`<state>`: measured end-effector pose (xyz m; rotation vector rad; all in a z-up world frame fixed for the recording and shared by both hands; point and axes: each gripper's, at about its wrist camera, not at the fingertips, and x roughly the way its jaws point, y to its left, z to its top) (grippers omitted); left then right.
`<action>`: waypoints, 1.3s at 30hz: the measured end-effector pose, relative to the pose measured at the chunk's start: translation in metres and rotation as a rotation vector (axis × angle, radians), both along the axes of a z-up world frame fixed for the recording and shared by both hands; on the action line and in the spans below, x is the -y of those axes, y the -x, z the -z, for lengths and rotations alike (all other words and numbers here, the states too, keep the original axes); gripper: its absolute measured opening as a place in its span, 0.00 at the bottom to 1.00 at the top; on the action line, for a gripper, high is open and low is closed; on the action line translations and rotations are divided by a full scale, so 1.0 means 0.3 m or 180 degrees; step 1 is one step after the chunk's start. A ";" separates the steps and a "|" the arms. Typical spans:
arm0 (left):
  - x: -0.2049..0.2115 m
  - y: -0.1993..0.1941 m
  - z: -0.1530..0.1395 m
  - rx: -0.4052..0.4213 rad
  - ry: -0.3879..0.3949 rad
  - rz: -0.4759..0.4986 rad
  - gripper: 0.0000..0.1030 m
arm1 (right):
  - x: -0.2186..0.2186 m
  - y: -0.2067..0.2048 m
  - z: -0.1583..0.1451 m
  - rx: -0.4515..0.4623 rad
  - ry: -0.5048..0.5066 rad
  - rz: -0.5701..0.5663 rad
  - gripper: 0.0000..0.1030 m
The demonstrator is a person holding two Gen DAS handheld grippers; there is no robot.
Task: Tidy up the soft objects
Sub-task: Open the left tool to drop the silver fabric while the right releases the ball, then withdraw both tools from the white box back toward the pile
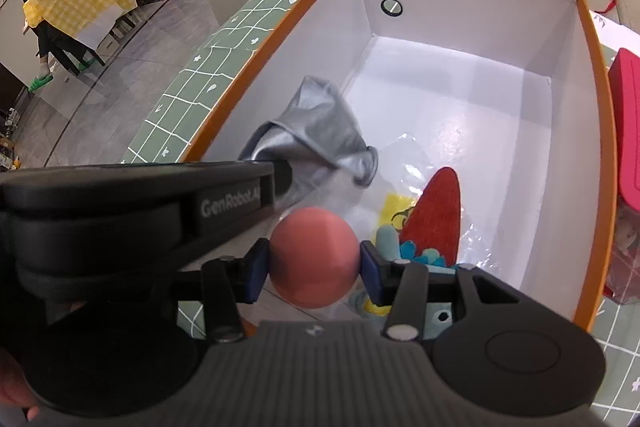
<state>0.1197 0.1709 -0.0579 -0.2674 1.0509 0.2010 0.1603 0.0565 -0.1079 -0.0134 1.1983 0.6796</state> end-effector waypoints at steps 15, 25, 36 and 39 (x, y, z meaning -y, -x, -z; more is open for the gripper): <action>0.023 0.025 -0.073 0.0189 -0.0072 -0.0008 0.70 | -0.011 -0.011 0.032 -0.0136 -0.0021 0.0060 0.47; -0.012 0.095 -0.231 0.0675 -0.0049 0.0055 0.72 | -0.011 -0.013 0.017 -0.0105 -0.0135 0.0014 0.63; -0.024 0.096 -0.235 0.0704 -0.0019 0.0011 0.73 | 0.017 0.009 -0.045 0.0021 -0.0300 -0.0024 0.81; -0.031 0.113 -0.266 0.0821 0.0022 -0.0049 0.74 | 0.037 0.022 -0.075 0.0092 -0.0371 -0.0033 0.86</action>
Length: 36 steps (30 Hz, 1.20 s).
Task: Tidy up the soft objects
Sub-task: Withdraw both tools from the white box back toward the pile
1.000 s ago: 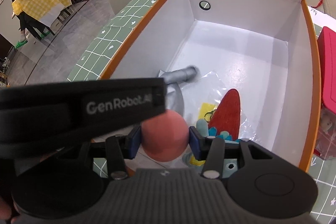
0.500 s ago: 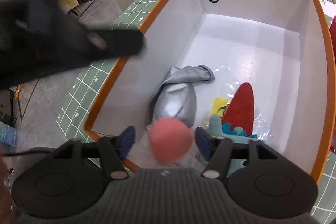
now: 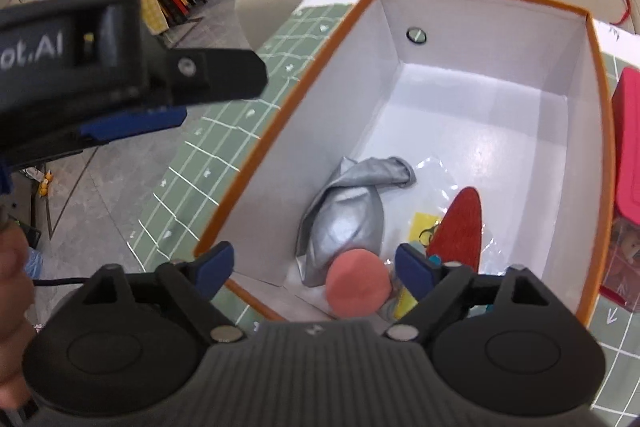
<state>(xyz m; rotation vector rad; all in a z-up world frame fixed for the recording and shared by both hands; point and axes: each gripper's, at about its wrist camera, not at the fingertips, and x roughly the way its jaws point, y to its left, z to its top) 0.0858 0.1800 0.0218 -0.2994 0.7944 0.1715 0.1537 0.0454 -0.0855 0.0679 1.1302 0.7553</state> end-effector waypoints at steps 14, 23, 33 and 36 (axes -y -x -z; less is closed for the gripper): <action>0.208 0.044 -0.111 0.0298 -0.0020 0.0598 0.79 | 0.351 0.007 -0.193 0.0626 0.0232 0.0309 0.90; 0.529 0.047 -0.030 0.0196 0.0156 0.1694 0.80 | 0.845 -0.111 -0.055 0.0696 0.0949 0.1089 0.90; 0.818 0.025 0.237 -0.0343 0.0122 0.2468 0.80 | 0.952 -0.167 0.216 0.0922 0.2191 0.0962 0.90; 0.845 0.017 0.285 -0.0455 0.0088 0.2497 0.80 | 0.975 -0.174 0.218 0.0955 0.2055 0.0971 0.86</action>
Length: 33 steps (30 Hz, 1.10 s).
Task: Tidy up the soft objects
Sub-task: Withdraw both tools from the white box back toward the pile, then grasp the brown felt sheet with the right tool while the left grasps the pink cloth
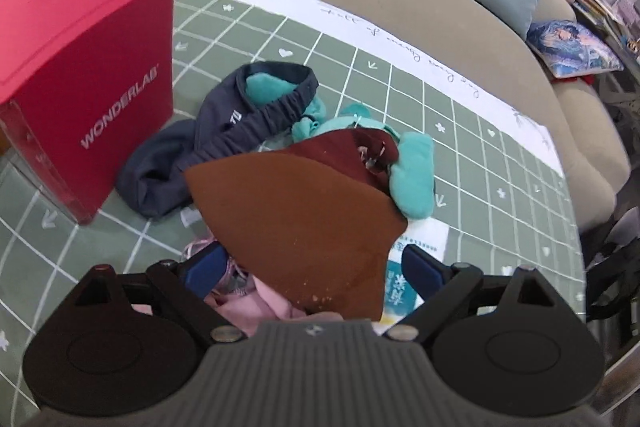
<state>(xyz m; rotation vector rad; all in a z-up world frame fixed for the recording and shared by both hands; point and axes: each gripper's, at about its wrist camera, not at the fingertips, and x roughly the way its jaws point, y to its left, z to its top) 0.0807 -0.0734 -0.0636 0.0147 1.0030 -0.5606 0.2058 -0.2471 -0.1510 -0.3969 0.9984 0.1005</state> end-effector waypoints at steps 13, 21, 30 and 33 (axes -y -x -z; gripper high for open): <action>0.093 -0.045 0.093 0.0117 -0.0015 0.0244 0.80 | 0.033 0.014 -0.071 -0.0127 -0.0576 -0.0198 0.03; 0.243 -0.109 0.196 0.0231 -0.0245 0.0451 0.80 | 0.135 0.031 -0.150 -0.0057 -0.0905 -0.0090 0.00; 0.330 -0.213 0.295 0.0169 -0.0437 0.0578 0.86 | 0.188 0.042 -0.169 -0.0030 -0.1127 -0.0015 0.00; 0.335 -0.231 0.299 0.0192 -0.0392 0.0576 0.83 | 0.192 0.041 -0.172 -0.0015 -0.1164 -0.0015 0.00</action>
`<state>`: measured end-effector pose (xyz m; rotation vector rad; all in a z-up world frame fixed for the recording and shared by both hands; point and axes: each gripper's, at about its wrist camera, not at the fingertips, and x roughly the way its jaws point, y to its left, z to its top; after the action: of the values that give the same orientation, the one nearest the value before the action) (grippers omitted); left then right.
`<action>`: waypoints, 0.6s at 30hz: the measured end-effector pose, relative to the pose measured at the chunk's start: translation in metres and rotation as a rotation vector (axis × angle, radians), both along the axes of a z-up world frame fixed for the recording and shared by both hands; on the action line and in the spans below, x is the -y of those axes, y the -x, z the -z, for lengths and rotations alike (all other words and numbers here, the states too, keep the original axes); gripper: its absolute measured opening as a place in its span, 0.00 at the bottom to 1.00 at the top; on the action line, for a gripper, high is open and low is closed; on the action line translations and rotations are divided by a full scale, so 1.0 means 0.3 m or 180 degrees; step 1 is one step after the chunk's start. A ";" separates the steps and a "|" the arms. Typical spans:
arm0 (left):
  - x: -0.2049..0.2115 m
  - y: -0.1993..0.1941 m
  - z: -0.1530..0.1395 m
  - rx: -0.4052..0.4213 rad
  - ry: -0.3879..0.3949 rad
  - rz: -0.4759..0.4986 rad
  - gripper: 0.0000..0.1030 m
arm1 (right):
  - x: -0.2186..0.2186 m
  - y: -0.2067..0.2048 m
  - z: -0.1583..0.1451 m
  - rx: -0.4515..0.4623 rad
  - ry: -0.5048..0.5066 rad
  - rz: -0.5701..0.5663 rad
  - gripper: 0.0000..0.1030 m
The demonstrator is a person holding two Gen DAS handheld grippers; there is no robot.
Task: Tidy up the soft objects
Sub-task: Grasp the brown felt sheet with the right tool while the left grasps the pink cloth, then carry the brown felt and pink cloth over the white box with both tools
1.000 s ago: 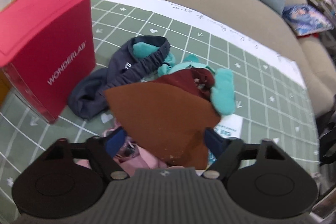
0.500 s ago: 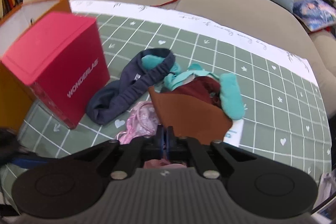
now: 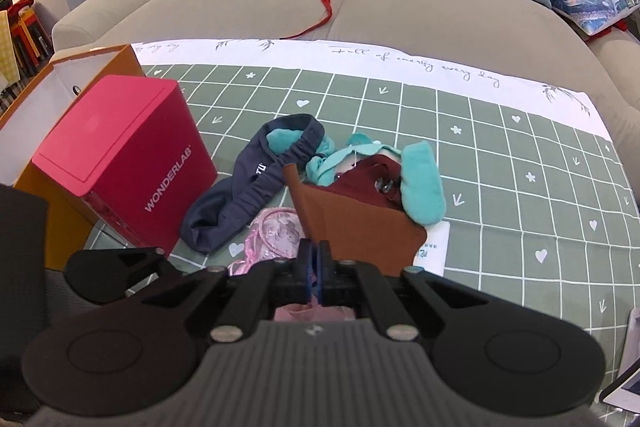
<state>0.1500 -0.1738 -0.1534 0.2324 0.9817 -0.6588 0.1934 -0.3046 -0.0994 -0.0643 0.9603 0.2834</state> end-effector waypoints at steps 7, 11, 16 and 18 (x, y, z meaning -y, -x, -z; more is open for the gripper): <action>0.014 0.029 -0.008 0.0171 -0.0139 0.0266 0.15 | 0.012 0.010 -0.032 0.0060 -0.0057 0.0013 0.00; 0.006 0.033 -0.017 0.0111 -0.0174 0.0253 0.08 | 0.015 0.015 -0.044 0.0067 -0.0063 0.0037 0.00; -0.031 0.056 -0.078 0.0167 -0.0068 0.0141 0.08 | 0.022 0.019 -0.079 0.0115 -0.0108 0.0085 0.00; -0.077 0.062 -0.138 0.0163 0.0085 -0.0019 0.08 | 0.025 0.027 -0.111 0.0163 -0.0154 0.0099 0.00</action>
<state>0.1315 -0.1509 -0.1120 0.2217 0.9236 -0.6572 0.1854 -0.3122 -0.0660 -0.0125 0.9023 0.2750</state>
